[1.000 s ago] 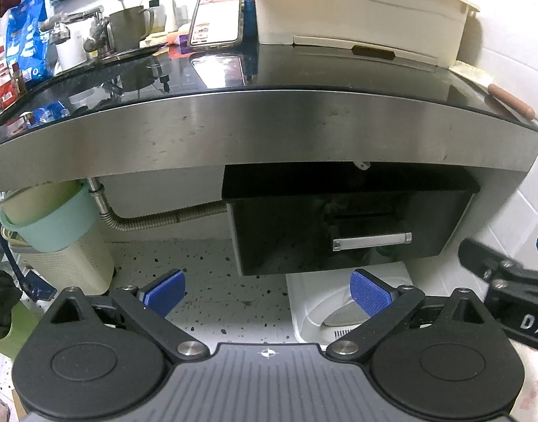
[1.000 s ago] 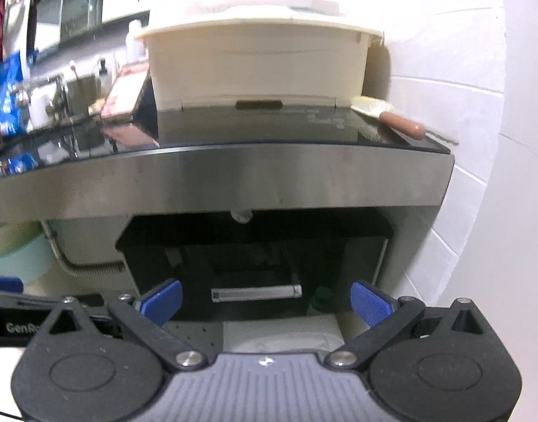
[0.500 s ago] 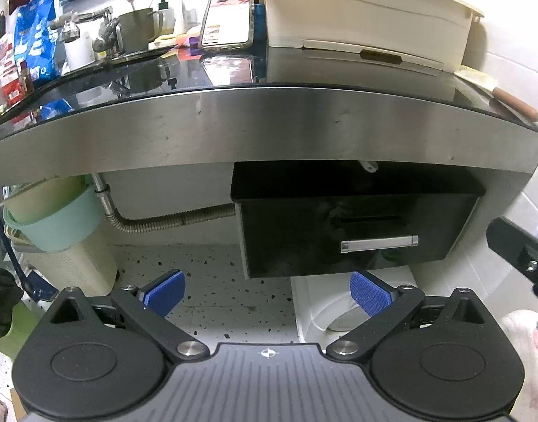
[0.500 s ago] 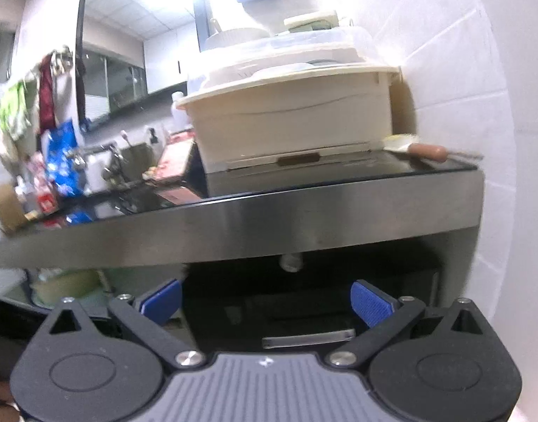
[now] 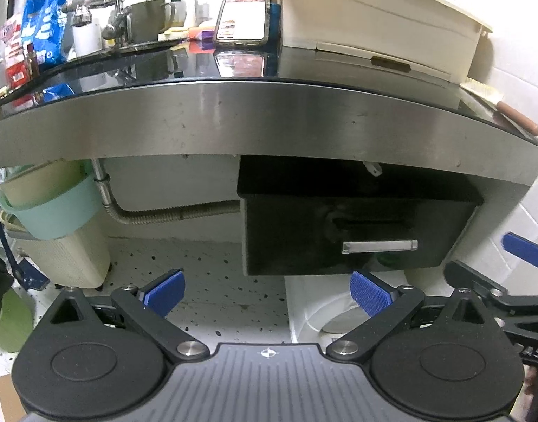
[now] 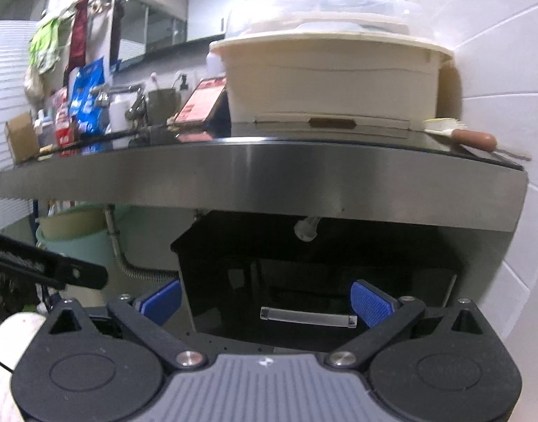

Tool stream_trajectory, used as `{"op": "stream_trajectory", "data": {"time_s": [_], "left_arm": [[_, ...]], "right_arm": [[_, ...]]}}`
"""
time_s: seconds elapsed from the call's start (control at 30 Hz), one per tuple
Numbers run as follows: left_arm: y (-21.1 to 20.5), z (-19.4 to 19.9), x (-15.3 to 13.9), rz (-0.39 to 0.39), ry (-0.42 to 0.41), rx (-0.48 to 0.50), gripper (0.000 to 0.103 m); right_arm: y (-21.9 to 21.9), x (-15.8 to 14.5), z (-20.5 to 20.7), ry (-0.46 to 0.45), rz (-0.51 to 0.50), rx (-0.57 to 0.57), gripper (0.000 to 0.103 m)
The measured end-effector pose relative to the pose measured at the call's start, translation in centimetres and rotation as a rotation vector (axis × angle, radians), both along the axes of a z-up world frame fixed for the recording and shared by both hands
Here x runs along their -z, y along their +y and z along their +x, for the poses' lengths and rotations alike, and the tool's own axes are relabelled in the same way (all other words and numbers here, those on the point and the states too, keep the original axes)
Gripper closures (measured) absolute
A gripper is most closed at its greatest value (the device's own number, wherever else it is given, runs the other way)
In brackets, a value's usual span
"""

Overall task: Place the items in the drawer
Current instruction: 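Move the right tool down and hook its fingers on the drawer's metal handle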

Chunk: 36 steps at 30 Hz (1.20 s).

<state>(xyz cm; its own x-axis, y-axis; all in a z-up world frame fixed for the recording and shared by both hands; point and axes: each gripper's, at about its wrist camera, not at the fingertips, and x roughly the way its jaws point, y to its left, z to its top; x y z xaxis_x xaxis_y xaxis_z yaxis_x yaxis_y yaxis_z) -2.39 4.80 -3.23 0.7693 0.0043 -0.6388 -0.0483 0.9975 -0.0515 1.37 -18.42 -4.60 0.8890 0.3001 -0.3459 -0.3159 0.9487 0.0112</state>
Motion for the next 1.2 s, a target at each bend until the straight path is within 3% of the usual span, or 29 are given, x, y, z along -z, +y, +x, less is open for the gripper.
{"op": "stream_trajectory", "data": {"time_s": [0.13, 0.33, 1.03, 1.2], "left_arm": [[0.4, -0.3, 0.1, -0.06, 0.005, 0.054, 0.001], [0.3, -0.6, 0.4, -0.069, 0.012, 0.073, 0.001], [0.9, -1.4, 1.8, -0.016, 0.043, 0.081, 0.001], [0.9, -1.6, 2.1, 0.001, 0.048, 0.082, 0.001]], "right_arm": [[0.7, 2.1, -0.2, -0.02, -0.023, -0.049, 0.0], [2.2, 3.3, 1.7, -0.05, -0.187, -0.072, 0.0], [7.5, 12.4, 8.9, -0.094, -1.037, -0.462, 0.0], [8.1, 14.0, 10.9, -0.029, -1.192, -0.525, 0.0]]}}
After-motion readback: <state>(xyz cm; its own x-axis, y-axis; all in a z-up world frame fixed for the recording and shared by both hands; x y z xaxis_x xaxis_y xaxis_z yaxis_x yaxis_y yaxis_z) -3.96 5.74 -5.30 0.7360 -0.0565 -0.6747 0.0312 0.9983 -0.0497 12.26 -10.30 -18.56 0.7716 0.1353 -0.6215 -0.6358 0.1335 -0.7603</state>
